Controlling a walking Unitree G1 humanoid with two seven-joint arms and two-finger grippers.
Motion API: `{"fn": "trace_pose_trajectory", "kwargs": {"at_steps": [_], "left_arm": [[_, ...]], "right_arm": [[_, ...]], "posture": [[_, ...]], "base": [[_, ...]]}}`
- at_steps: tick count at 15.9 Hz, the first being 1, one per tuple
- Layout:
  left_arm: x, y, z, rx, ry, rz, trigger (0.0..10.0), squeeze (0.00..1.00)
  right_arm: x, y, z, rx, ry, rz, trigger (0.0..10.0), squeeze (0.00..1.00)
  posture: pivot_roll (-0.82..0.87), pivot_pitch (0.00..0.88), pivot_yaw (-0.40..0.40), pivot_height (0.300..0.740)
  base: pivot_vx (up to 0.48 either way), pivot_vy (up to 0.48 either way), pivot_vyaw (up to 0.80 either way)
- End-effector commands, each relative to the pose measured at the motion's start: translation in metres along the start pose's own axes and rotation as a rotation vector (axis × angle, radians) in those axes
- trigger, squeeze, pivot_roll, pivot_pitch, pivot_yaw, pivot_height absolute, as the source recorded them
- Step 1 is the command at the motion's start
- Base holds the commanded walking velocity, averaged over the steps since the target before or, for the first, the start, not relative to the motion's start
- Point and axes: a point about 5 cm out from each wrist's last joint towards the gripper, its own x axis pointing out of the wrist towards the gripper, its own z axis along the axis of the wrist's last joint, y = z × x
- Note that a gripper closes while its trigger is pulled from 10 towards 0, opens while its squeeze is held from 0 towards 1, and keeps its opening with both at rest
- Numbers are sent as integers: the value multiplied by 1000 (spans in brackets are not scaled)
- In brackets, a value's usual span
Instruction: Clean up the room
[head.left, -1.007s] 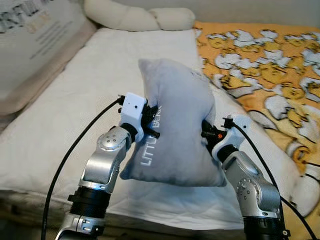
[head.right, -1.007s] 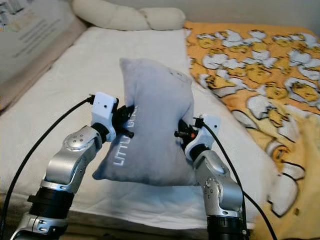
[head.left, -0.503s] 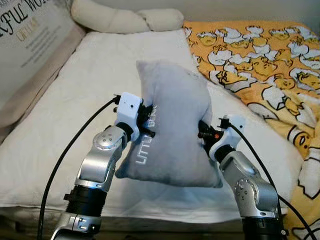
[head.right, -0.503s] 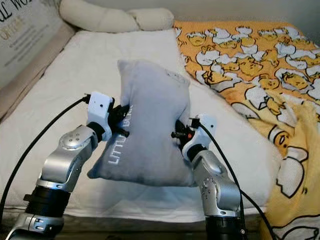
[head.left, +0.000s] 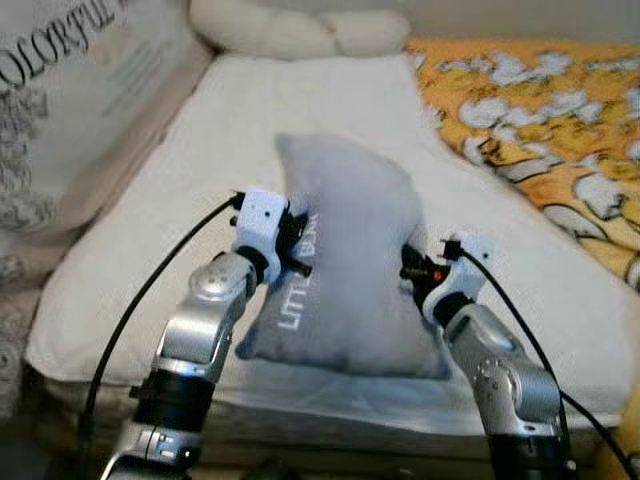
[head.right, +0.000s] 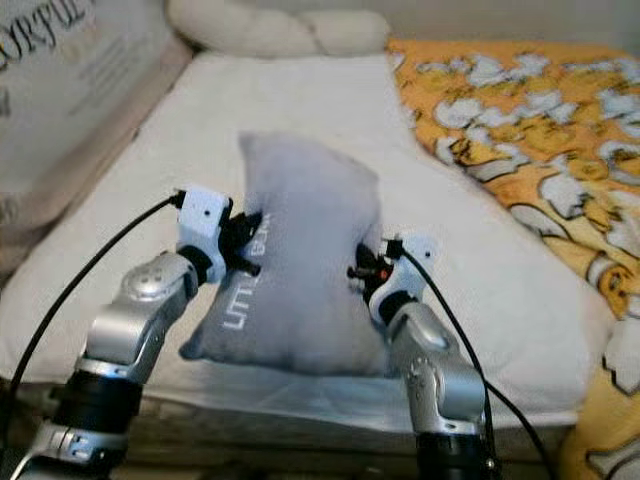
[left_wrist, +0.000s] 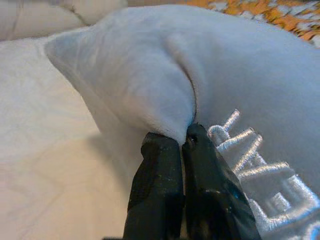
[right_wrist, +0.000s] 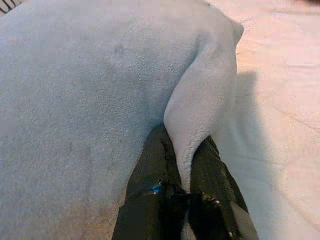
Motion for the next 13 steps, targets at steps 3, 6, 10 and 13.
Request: {"fn": "trace_pose_trajectory", "kwargs": {"at_steps": [3, 6, 10, 13], "left_arm": [[0, 3, 5, 13, -16, 10, 10000, 0], [-1, 4, 4, 12, -13, 13, 10000, 0], [-2, 5, 2, 10, -10, 18, 10000, 0], [-2, 5, 1, 10, -10, 21, 10000, 0]], "right_arm": [[1, 7, 4, -1, -20, 24, 10000, 0], [2, 8, 3, -8, -13, 29, 10000, 0], [2, 7, 4, -22, -8, 29, 10000, 0], [2, 7, 3, -26, -3, 32, 10000, 0]], "posture": [[-88, 0, 48, 740], [-85, 0, 42, 740], [-86, 0, 35, 740], [-86, 0, 33, 740]], "base": [[0, 287, 0], [0, 290, -742], [0, 288, 0], [0, 289, 0]]}}
